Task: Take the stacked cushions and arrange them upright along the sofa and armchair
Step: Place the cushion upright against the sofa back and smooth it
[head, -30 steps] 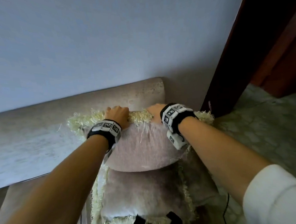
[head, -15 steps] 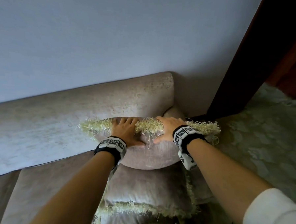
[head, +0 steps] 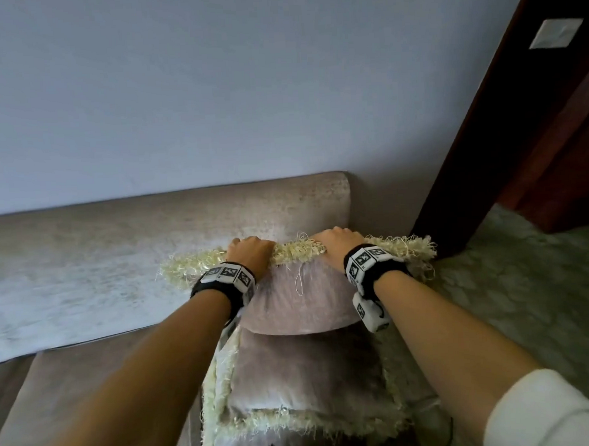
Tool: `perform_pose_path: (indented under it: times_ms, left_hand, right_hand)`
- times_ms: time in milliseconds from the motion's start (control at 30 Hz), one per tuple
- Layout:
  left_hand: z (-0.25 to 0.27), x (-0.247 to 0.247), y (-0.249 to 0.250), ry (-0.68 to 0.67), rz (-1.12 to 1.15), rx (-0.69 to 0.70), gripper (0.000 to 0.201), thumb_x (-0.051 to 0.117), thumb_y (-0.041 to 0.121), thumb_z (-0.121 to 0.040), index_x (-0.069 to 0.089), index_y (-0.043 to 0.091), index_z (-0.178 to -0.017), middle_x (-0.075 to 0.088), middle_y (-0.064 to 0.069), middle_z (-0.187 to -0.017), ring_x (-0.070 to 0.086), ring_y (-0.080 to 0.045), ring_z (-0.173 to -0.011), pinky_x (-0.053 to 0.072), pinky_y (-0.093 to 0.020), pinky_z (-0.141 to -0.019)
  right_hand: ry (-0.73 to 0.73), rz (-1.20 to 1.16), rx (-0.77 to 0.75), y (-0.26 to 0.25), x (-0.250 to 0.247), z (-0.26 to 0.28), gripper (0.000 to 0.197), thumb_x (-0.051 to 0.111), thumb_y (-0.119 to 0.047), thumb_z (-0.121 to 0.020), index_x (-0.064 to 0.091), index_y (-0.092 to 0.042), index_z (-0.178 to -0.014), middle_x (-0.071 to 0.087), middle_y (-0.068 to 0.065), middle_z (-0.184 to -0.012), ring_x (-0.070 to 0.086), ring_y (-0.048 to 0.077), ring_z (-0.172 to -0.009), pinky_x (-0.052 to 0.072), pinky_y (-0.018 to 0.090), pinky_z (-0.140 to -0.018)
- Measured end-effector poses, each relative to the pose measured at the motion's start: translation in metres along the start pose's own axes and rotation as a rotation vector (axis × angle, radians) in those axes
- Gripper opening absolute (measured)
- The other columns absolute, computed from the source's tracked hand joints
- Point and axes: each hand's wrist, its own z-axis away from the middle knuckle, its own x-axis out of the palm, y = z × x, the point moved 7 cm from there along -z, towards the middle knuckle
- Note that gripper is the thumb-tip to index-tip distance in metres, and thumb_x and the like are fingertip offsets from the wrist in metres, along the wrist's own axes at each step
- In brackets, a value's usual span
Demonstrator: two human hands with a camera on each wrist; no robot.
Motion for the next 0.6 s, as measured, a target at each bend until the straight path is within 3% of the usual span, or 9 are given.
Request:
perform_pose_path:
  times_ms: [167, 300, 500, 600]
  left_hand:
    - [0.064, -0.021, -0.087, 0.071, 0.022, -0.080, 0.015, 0.048, 0.007, -0.094, 0.062, 0.011, -0.096, 0.067, -0.006, -0.093, 0.063, -0.024, -0.090, 0.049, -0.039, -0.092]
    - [0.127, -0.015, -0.170, 0.071, 0.019, -0.185, 0.017, 0.048, 0.008, -0.093, 0.062, 0.016, -0.099, 0.067, -0.005, -0.094, 0.063, -0.024, -0.090, 0.048, -0.038, -0.088]
    - [0.245, 0.007, -0.306, 0.026, 0.051, -0.470, 0.024, 0.046, 0.004, -0.087, 0.063, 0.018, -0.097, 0.068, -0.005, -0.091, 0.066, -0.027, -0.090, 0.050, -0.039, -0.083]
    - [0.306, 0.010, -0.364, 0.040, 0.018, -0.607, 0.022, 0.046, 0.004, -0.088, 0.062, 0.017, -0.097, 0.068, -0.005, -0.092, 0.066, -0.027, -0.092, 0.048, -0.039, -0.084]
  right_hand:
    - [0.079, 0.071, -0.167, -0.108, -0.039, -0.002, 0.044, 0.052, -0.009, -0.097, 0.052, -0.031, -0.135, 0.068, 0.010, -0.114, 0.066, 0.032, -0.103, 0.054, 0.044, -0.088]
    - [0.041, 0.058, -0.284, -0.212, -0.038, -0.006, 0.024, 0.057, -0.016, -0.096, 0.060, -0.022, -0.120, 0.070, 0.009, -0.106, 0.067, 0.031, -0.093, 0.053, 0.037, -0.078]
    - [0.023, 0.074, -0.567, -0.391, -0.028, -0.007, 0.015, 0.058, -0.024, -0.096, 0.065, -0.021, -0.109, 0.070, 0.008, -0.102, 0.066, 0.030, -0.094, 0.054, 0.040, -0.081]
    - [0.020, 0.077, -0.709, -0.475, -0.026, -0.003, 0.017, 0.055, -0.027, -0.098, 0.063, -0.021, -0.111, 0.069, 0.009, -0.105, 0.066, 0.030, -0.094, 0.054, 0.040, -0.081]
